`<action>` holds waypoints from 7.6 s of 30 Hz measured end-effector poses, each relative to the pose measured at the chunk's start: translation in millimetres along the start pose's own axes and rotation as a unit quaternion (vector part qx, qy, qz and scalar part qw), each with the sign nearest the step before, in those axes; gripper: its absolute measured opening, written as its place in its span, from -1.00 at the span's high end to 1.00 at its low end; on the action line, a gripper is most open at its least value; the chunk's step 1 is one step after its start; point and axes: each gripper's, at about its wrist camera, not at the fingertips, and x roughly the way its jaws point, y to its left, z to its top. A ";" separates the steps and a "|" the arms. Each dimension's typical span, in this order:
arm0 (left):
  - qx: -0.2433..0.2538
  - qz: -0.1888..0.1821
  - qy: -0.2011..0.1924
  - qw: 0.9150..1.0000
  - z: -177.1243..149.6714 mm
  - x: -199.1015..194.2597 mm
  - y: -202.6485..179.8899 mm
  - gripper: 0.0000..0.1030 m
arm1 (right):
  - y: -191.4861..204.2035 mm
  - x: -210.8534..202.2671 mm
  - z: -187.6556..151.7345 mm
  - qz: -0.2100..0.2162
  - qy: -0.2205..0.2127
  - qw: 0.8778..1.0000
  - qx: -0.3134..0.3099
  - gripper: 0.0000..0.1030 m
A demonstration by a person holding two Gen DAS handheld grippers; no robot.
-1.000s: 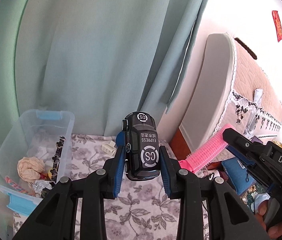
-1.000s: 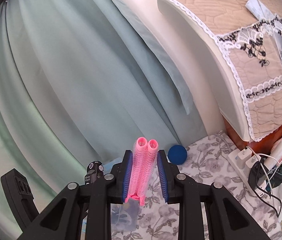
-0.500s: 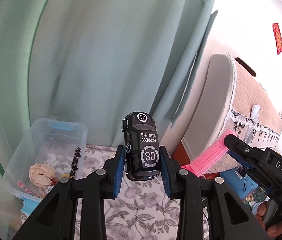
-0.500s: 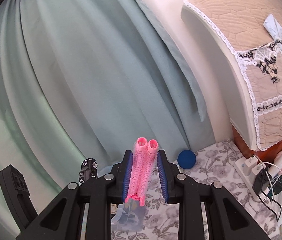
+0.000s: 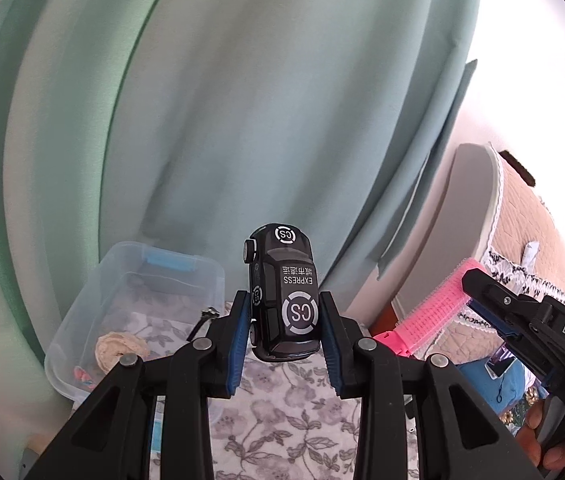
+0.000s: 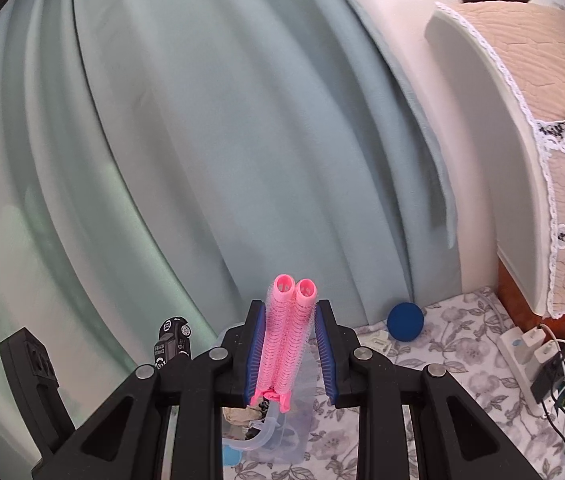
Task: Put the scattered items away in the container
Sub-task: 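Lift and carry the toy car and pink clip over the clear box, then open the left gripper while the right opens, dropping car and pink clip into the box, then move both grippers toward the blue foam ball and white claw clip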
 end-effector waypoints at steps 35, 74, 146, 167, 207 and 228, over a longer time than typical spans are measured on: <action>-0.098 0.064 0.004 0.993 -7.8 -5.6 136.9 0.33 | 75.8 88.8 -22.3 0.021 0.065 0.995 -0.071 0.47; -0.130 0.080 0.087 0.984 -48.9 63.5 184.0 0.33 | 79.9 197.9 -107.5 0.018 0.200 0.975 -0.095 0.46; -0.032 0.093 0.051 0.994 -19.2 27.9 72.4 -0.43 | 52.2 89.9 -48.1 0.014 0.130 0.989 -0.075 -0.95; 0.031 0.090 0.026 0.995 -15.2 8.3 -11.2 -0.77 | -8.8 16.1 -19.5 0.003 0.060 0.998 -0.025 -1.00; 0.047 0.015 0.074 0.996 -34.3 111.7 -72.1 -0.78 | -106.4 46.2 -17.1 -0.063 0.080 0.995 -0.005 -1.00; 0.024 0.014 0.124 0.992 -45.7 202.2 -60.0 -0.78 | -154.9 119.6 -18.6 -0.063 0.117 0.991 0.022 -1.00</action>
